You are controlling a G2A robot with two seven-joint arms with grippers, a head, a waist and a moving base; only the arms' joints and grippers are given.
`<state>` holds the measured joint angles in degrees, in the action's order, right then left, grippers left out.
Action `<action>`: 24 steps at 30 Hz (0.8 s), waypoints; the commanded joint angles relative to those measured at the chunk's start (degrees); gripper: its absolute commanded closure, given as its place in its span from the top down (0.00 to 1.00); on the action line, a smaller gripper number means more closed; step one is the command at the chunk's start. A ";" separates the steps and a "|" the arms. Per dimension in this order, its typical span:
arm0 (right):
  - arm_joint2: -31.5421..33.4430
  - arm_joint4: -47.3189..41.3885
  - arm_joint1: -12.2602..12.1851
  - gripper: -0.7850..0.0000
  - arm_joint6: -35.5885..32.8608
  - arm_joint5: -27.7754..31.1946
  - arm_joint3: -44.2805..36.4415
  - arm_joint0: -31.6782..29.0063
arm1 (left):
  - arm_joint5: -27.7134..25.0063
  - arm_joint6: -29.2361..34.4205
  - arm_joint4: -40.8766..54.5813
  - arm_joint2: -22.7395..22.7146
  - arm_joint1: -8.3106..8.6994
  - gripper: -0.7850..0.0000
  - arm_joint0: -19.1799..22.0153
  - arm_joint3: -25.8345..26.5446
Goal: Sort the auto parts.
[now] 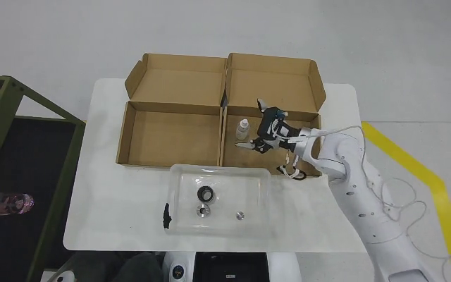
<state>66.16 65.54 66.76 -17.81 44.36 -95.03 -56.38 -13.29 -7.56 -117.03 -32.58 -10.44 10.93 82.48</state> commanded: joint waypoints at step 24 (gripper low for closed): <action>1.13 8.00 -3.49 1.00 -14.92 6.25 -21.84 -17.42 | 0.00 0.00 0.00 0.00 0.00 1.00 0.00 0.00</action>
<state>67.58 73.11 63.32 -32.88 50.48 -116.90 -73.48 -13.29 -7.56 -117.03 -32.58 -10.44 10.93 82.48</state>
